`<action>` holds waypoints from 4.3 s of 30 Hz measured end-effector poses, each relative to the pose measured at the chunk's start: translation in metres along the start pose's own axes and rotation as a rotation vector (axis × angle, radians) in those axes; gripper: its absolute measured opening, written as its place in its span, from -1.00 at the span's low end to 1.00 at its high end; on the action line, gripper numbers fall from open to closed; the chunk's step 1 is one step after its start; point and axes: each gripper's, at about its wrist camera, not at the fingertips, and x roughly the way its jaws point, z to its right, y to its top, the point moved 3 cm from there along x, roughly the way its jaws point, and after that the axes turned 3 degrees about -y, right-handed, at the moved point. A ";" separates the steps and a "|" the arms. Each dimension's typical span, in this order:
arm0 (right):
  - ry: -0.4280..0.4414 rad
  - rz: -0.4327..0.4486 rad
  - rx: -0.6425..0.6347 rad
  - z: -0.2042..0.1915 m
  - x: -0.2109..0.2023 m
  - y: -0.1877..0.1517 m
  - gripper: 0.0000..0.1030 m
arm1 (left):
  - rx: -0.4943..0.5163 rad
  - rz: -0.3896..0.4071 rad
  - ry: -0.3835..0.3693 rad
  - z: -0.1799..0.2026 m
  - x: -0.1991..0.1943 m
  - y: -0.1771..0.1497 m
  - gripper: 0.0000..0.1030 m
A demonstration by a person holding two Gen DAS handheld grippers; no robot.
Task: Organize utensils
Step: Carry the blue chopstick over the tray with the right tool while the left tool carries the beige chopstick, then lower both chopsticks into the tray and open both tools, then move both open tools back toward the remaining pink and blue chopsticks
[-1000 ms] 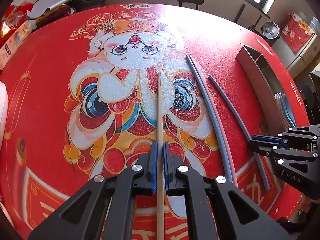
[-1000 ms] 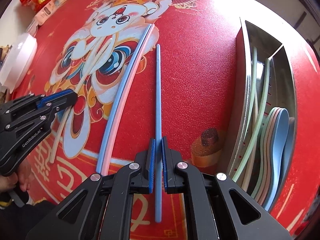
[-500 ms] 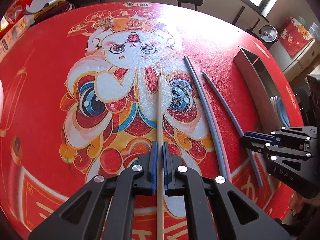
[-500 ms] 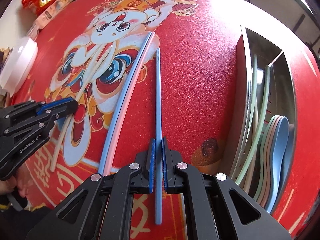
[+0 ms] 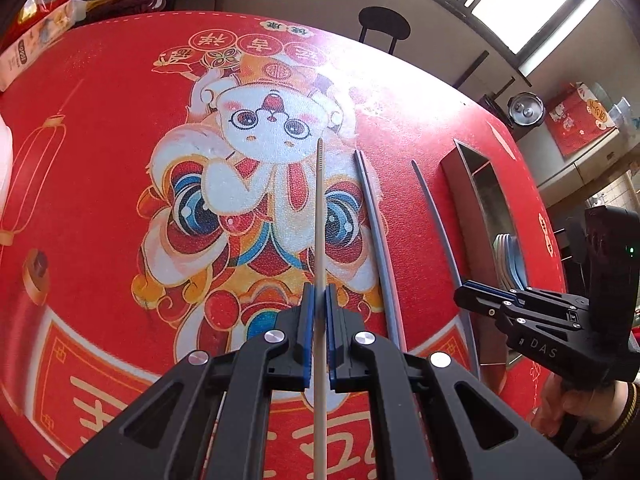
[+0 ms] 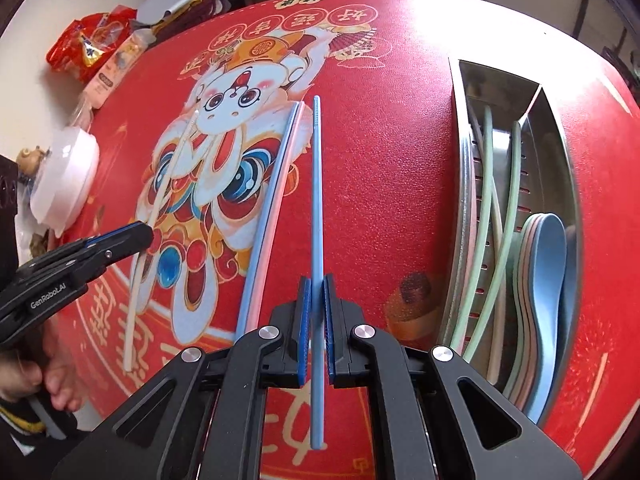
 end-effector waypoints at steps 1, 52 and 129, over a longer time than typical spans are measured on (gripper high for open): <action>0.003 0.003 0.004 0.001 -0.002 0.000 -0.88 | 0.003 0.000 0.001 0.001 0.000 0.001 -0.89; 0.002 0.062 0.320 0.121 -0.028 -0.009 -0.88 | -0.032 -0.163 -0.222 0.174 0.118 0.071 -0.89; -0.052 0.118 0.140 0.051 -0.043 0.033 0.70 | 0.249 -0.062 0.271 0.029 0.090 0.026 0.90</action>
